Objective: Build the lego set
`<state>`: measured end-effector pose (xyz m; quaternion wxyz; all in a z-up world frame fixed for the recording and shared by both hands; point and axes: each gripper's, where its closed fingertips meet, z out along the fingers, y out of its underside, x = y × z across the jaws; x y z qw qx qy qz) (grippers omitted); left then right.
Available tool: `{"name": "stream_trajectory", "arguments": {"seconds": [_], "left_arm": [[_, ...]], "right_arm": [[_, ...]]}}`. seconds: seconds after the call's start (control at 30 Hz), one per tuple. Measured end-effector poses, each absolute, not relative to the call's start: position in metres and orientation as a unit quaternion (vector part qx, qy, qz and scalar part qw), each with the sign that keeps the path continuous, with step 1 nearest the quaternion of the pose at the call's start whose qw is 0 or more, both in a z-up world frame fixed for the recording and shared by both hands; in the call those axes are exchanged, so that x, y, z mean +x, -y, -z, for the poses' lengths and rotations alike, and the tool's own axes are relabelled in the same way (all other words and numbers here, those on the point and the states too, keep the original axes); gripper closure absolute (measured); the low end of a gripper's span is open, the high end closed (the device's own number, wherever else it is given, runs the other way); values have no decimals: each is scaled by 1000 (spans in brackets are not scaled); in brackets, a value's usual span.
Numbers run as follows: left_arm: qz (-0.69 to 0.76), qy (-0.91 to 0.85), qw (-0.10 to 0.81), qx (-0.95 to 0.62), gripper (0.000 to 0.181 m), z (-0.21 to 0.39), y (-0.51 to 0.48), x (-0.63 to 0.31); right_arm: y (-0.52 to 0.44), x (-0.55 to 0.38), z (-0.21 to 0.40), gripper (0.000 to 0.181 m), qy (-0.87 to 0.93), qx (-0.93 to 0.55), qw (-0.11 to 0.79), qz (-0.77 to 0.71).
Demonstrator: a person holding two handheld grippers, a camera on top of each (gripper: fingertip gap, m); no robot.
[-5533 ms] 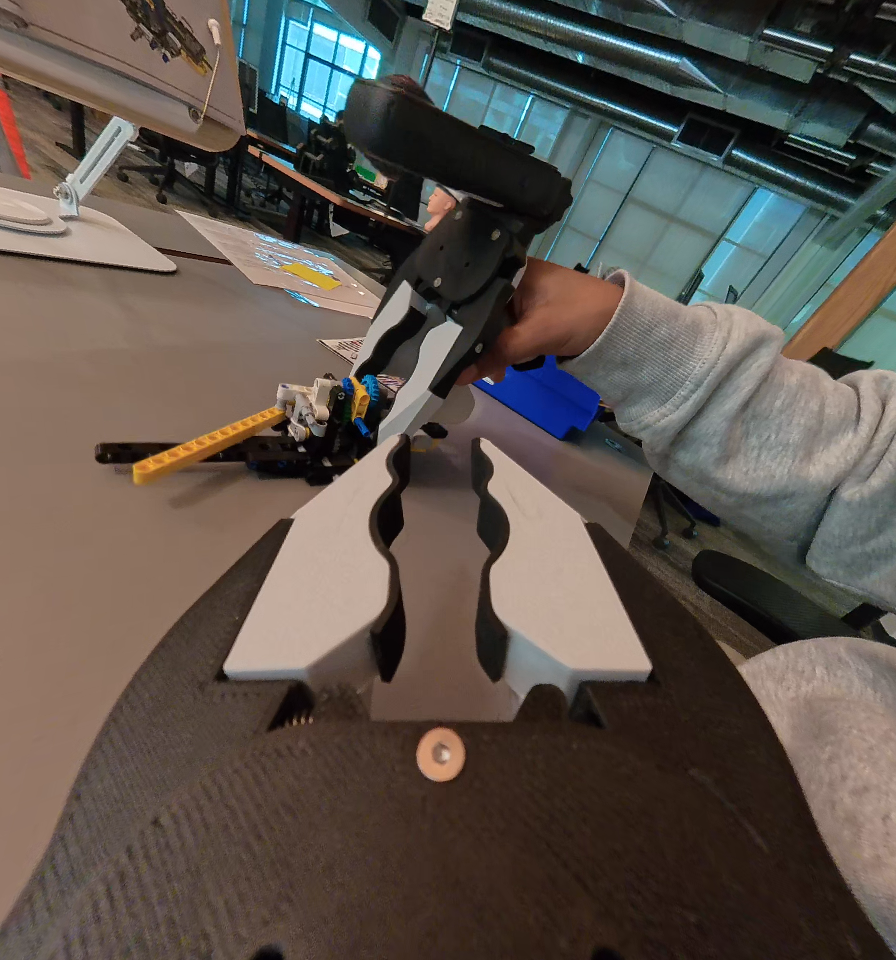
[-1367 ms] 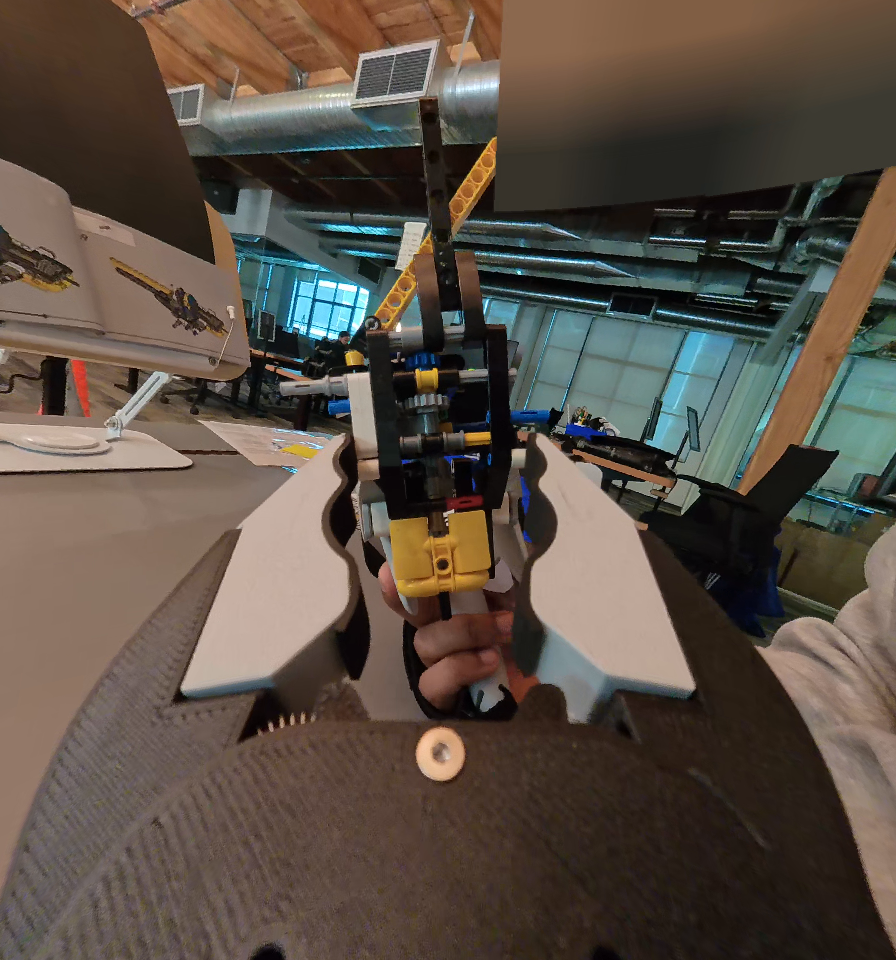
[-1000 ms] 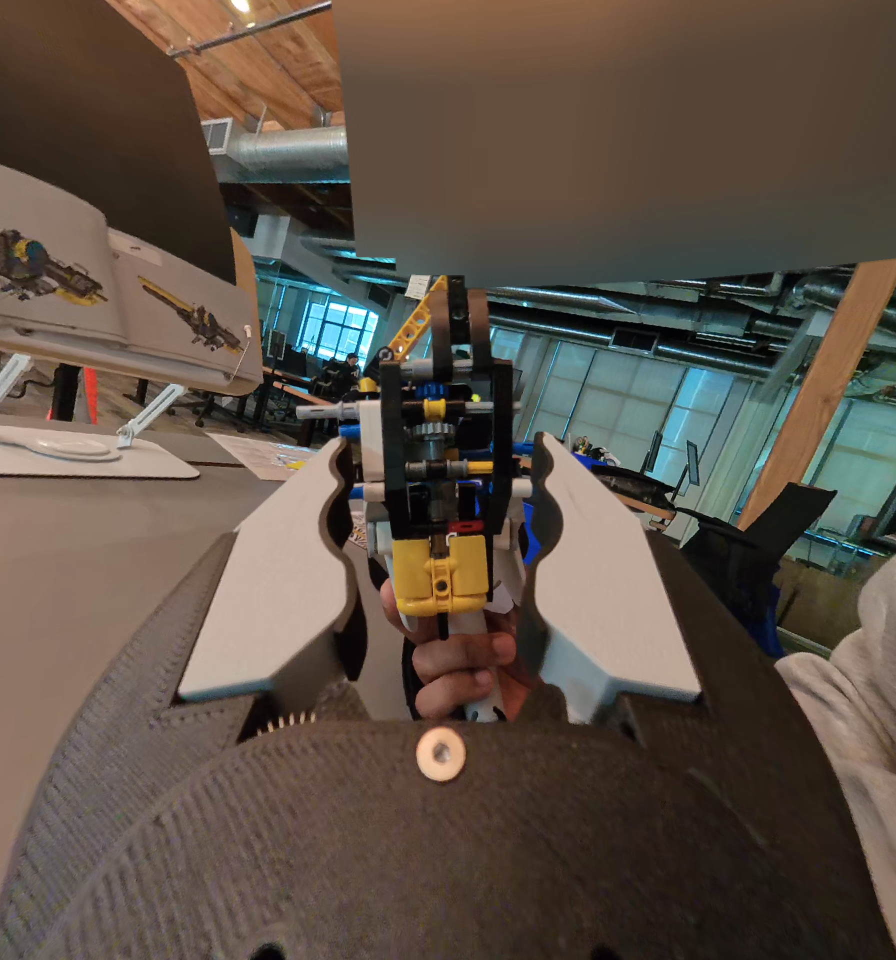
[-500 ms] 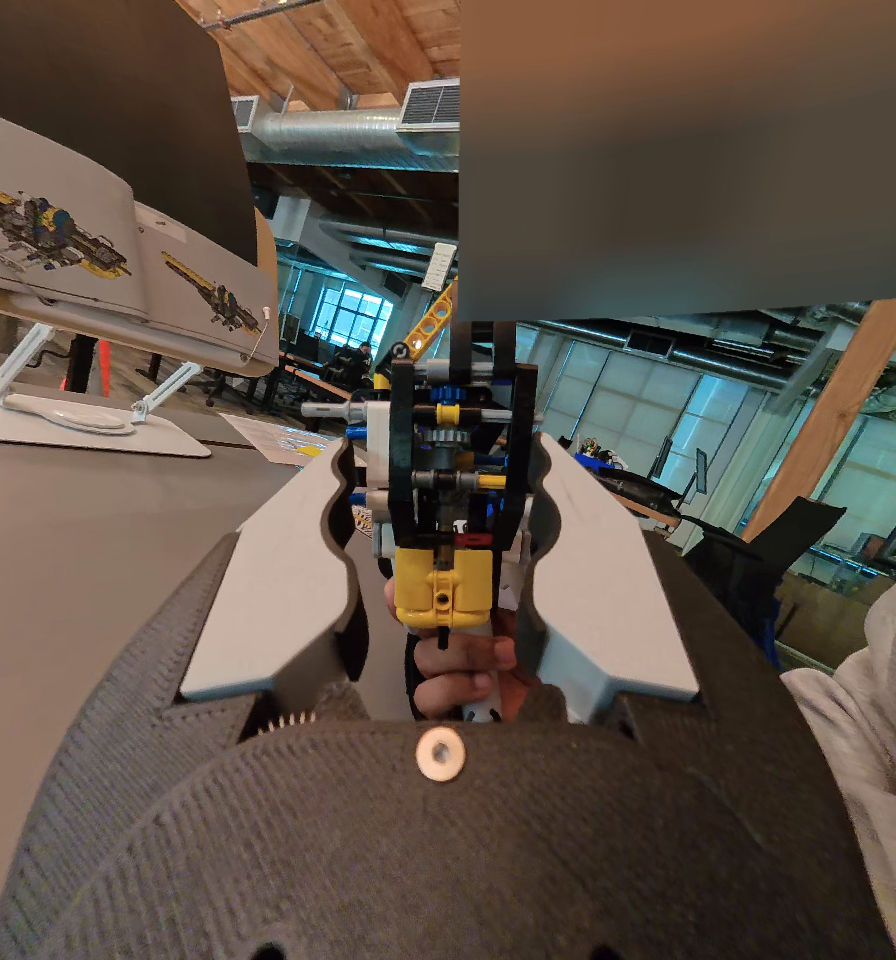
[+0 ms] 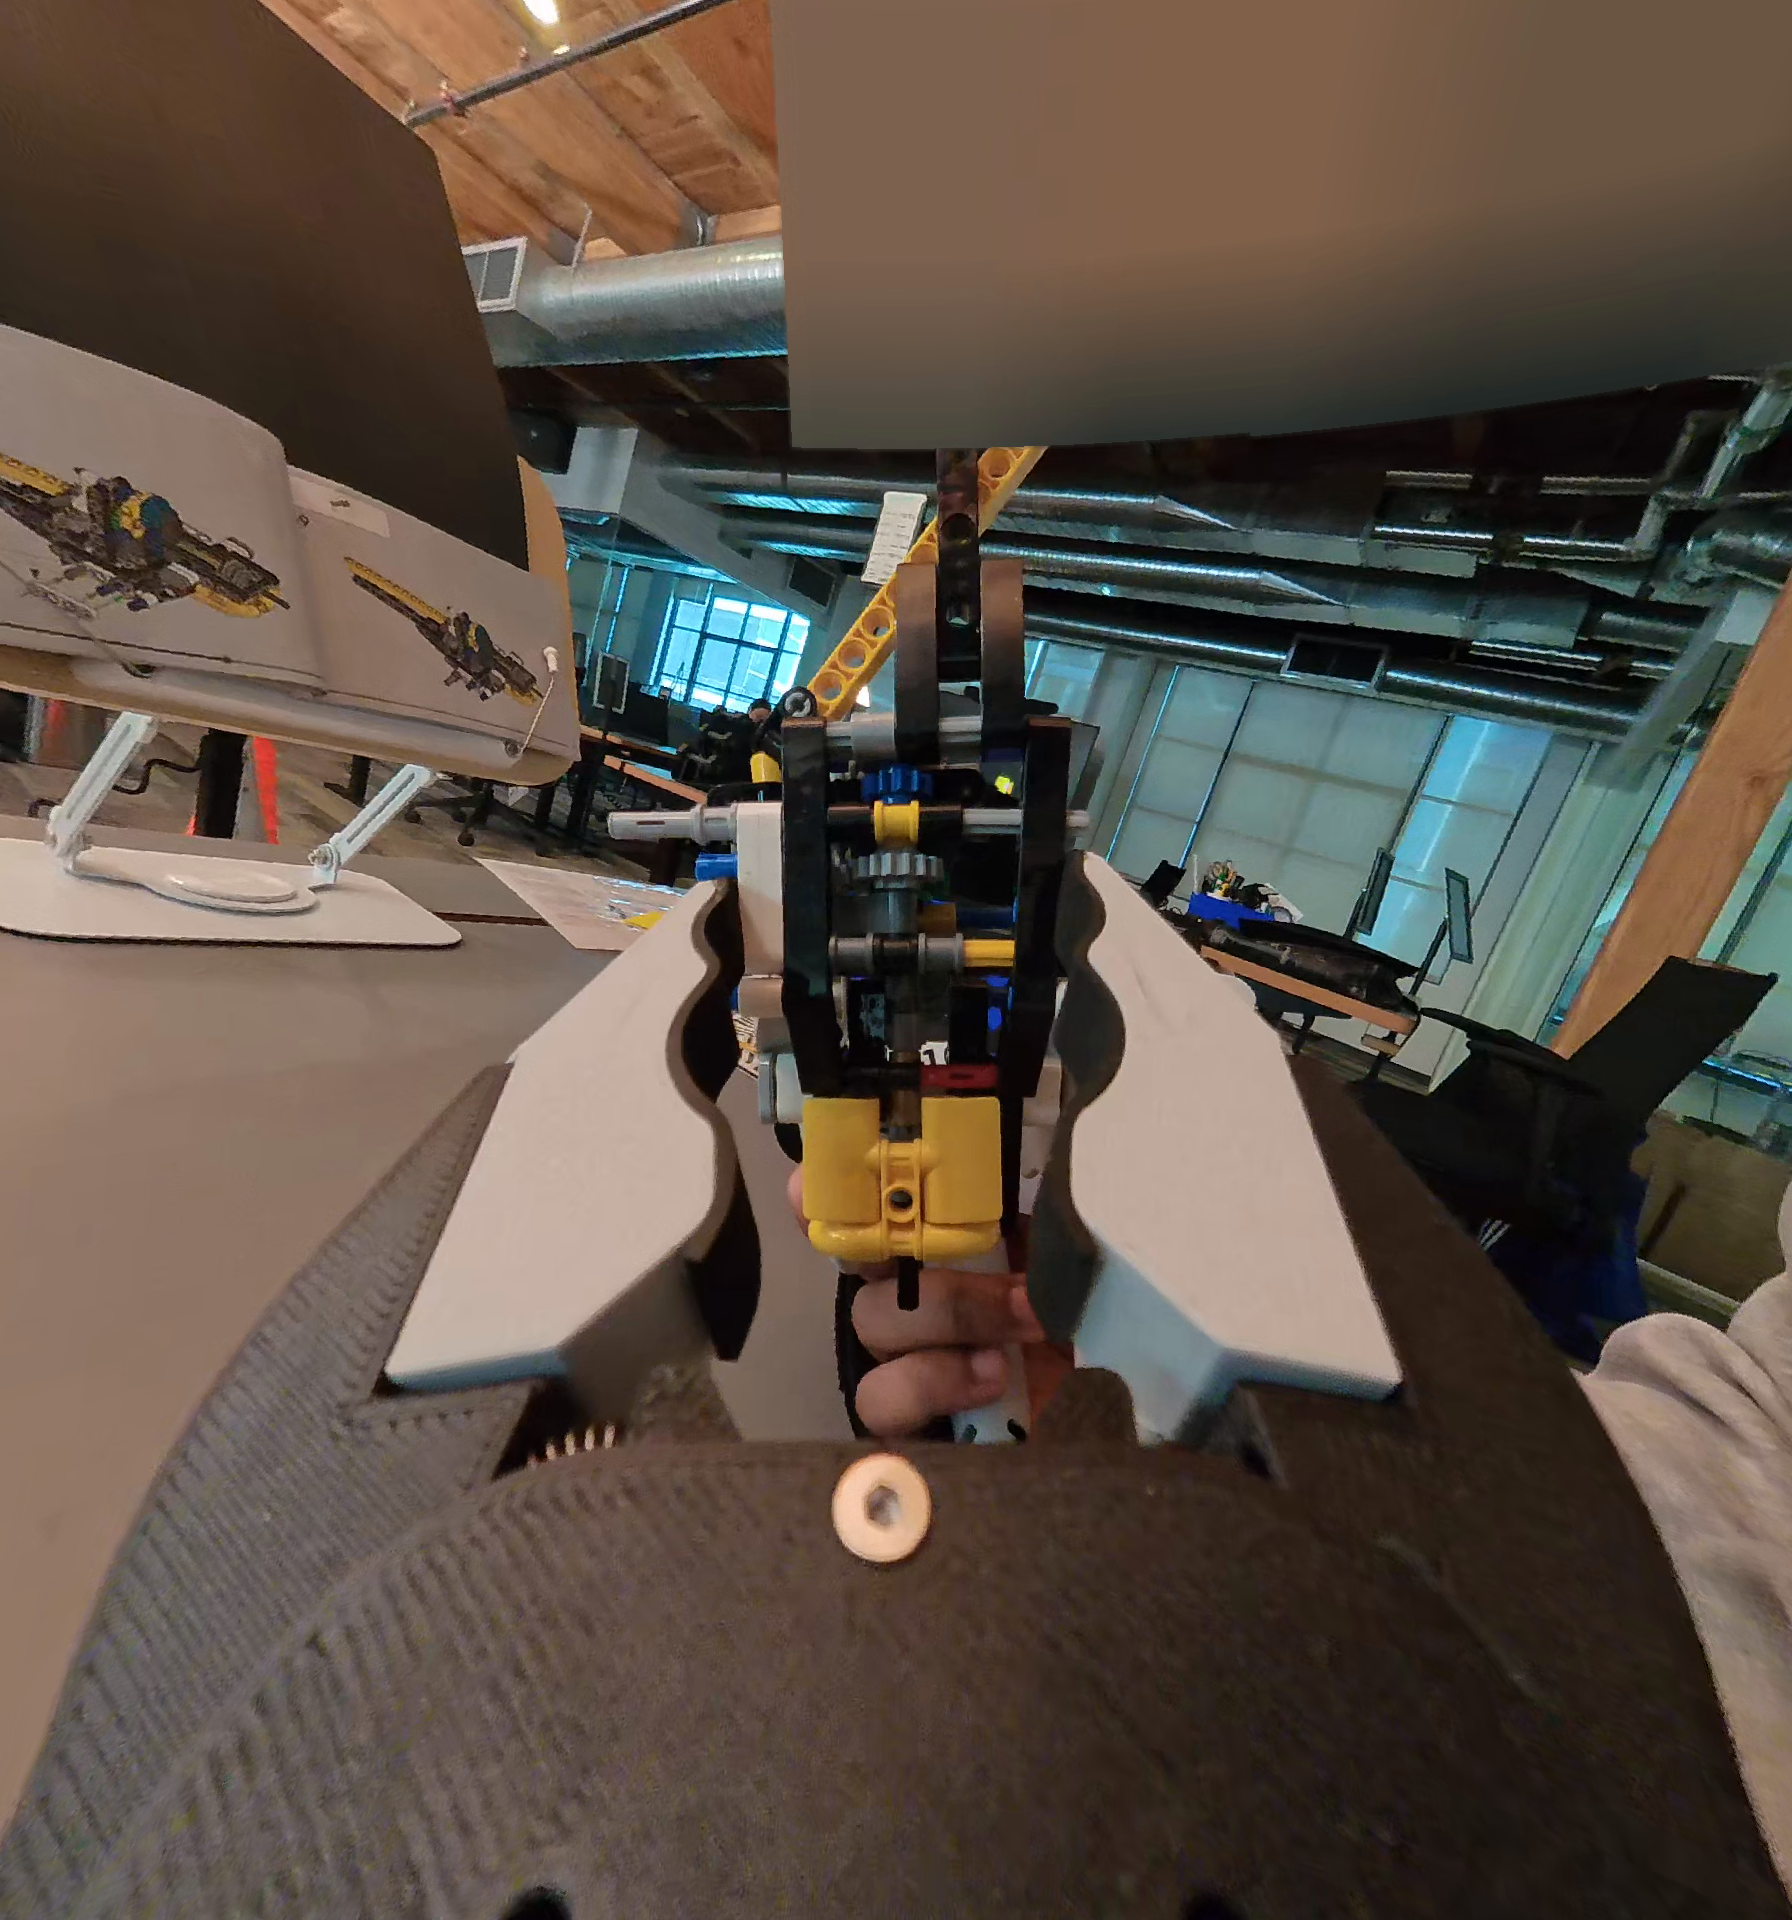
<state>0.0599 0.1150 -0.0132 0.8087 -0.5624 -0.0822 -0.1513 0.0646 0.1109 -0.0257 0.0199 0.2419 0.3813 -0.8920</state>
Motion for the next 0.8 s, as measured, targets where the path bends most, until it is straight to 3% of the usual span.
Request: {"name": "stream_trajectory", "arguments": {"seconds": [0.8], "left_arm": [[139,81,814,-559,120,11,-114,61]], "right_arm": [[-110,67,22,131,-378,233,21,896]]}}
